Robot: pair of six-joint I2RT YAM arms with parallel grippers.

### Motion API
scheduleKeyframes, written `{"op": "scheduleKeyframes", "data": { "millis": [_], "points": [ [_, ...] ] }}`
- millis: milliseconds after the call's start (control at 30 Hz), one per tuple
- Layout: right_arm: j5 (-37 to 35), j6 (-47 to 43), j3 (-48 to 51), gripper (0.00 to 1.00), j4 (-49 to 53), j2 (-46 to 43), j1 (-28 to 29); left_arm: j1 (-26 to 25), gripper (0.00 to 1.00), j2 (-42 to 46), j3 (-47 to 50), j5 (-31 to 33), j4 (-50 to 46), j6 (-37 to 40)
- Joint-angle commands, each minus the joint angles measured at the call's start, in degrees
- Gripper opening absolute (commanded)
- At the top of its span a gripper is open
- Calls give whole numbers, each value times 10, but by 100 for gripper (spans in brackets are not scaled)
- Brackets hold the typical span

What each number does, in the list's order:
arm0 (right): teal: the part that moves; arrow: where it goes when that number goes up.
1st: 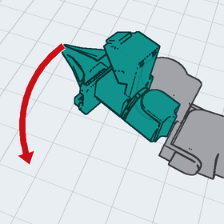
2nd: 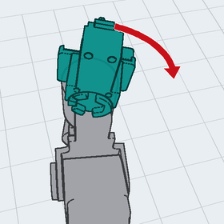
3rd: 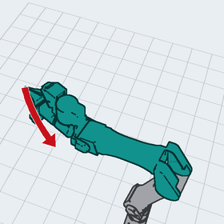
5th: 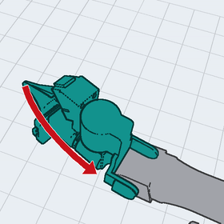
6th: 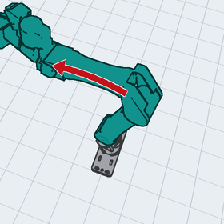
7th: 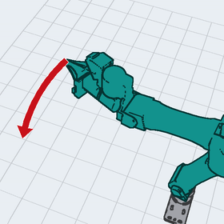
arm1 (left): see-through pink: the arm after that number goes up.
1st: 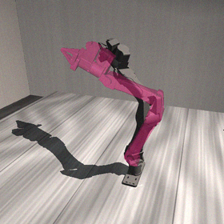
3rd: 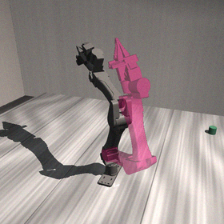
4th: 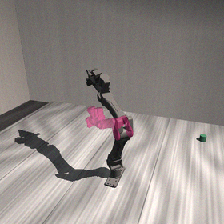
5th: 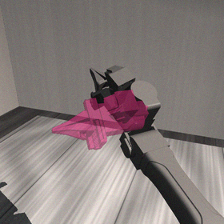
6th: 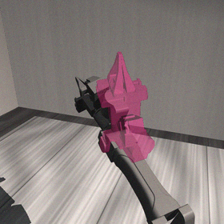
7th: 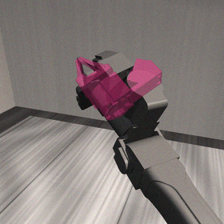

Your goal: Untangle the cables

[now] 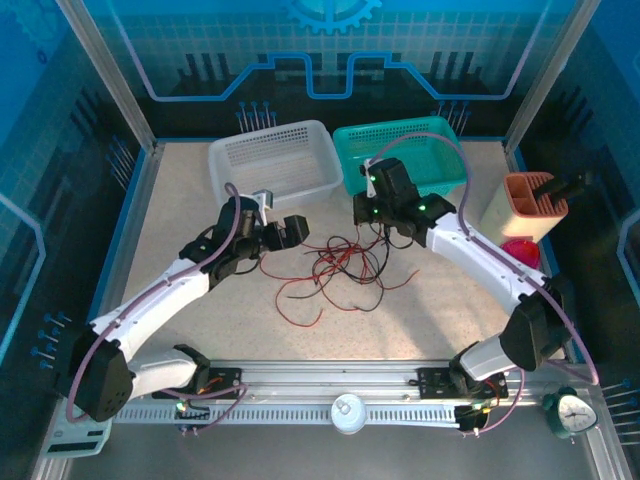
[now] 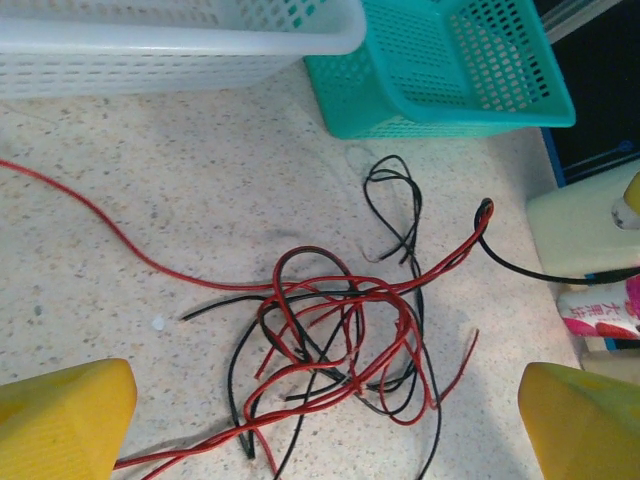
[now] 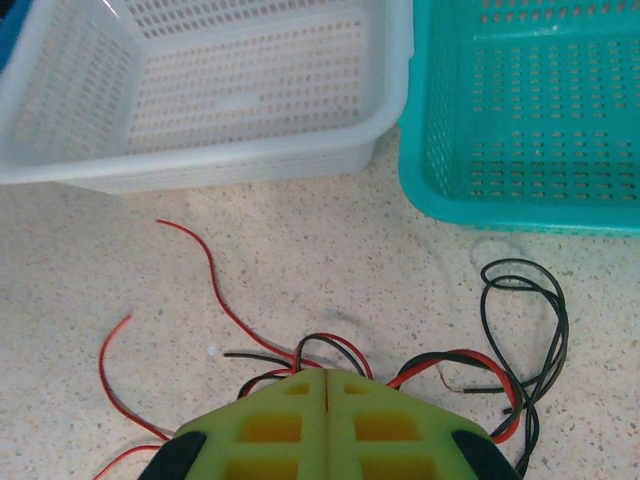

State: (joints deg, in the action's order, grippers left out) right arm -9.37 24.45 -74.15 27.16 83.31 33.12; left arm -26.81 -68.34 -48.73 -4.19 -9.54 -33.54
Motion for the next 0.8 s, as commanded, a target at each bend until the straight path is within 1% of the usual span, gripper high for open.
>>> {"op": "scheduleKeyframes", "data": {
  "millis": [0, 167, 467, 633, 767],
  "points": [
    [15, 5, -28, 0, 11, -41, 9, -9, 99, -7, -29, -26, 15, 16],
    [22, -8, -84, 0, 30, -69, 9, -16, 99, -8, -51, -39, 14, 6],
    [52, -16, -193, 0, 51, -90, 9, -34, 99, 7, -88, -50, 23, 7],
    [69, -9, -228, 0, 49, -89, 8, -42, 99, 21, -94, -56, 40, 3],
    [81, -4, -240, 0, 46, -86, 9, -43, 99, 47, -84, -43, 59, -29]
  ]
}}
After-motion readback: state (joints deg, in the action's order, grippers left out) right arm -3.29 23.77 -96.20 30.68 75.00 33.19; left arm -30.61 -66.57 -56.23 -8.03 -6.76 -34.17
